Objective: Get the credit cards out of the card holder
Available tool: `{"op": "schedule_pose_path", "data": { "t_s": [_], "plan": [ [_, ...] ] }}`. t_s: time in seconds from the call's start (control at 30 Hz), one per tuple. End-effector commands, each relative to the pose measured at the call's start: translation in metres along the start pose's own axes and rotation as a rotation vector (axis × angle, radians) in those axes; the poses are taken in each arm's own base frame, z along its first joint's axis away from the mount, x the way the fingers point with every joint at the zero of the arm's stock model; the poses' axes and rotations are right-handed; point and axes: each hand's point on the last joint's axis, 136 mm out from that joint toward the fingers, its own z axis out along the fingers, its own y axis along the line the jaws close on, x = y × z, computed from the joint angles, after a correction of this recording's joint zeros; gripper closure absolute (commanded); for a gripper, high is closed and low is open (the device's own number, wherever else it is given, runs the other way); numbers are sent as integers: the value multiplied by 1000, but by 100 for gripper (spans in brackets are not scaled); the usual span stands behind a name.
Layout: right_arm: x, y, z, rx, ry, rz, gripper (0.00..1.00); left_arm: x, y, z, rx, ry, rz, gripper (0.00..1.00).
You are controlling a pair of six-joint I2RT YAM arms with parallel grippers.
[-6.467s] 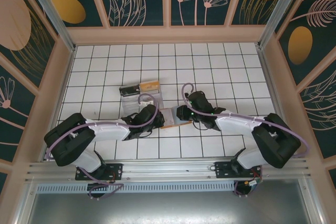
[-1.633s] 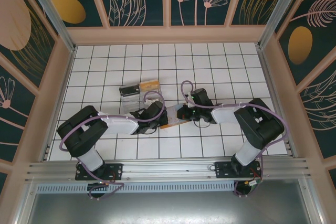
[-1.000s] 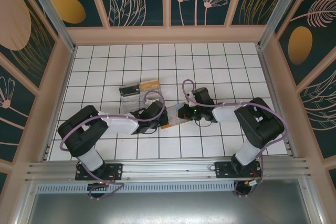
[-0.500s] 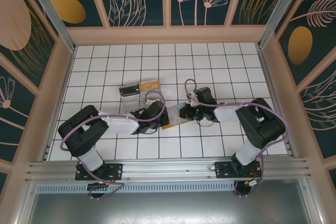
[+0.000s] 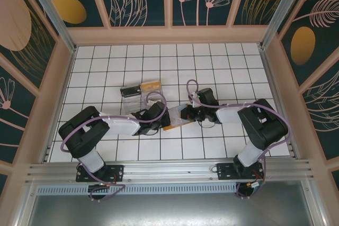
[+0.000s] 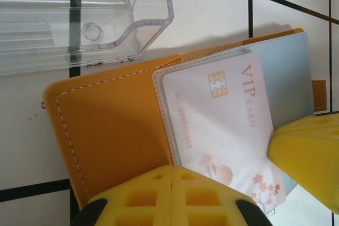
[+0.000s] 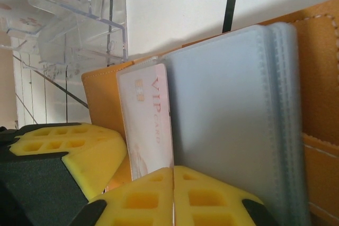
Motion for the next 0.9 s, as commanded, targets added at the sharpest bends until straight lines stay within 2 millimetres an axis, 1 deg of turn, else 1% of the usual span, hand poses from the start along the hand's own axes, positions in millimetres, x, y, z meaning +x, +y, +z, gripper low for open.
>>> {"op": "schedule_pose_path", "data": {
  "t_s": [0.0,0.1,0.17,0.23,0.5,0.63,0.8,0.87],
  "plan": [
    [3,-5,0,-11,3,15,92,20,32,5,-107,71,21,100],
    [3,-6,-1,-9,0,21,92,20,32,5,-108,72,22,100],
    [3,-5,-2,-12,-3,20,97,21,33,5,-110,72,23,100],
    [3,-6,-3,-12,-7,23,99,21,33,5,-111,73,24,100],
    [0,-17,-9,5,-21,52,98,21,33,5,-112,74,24,100],
    [0,-16,-10,-6,-19,52,98,21,33,5,-111,75,24,100],
    [0,-11,-10,-27,-15,48,94,21,32,5,-106,75,24,100],
    [0,-8,-10,-40,-15,44,94,21,32,5,-108,76,25,100]
  ]
}}
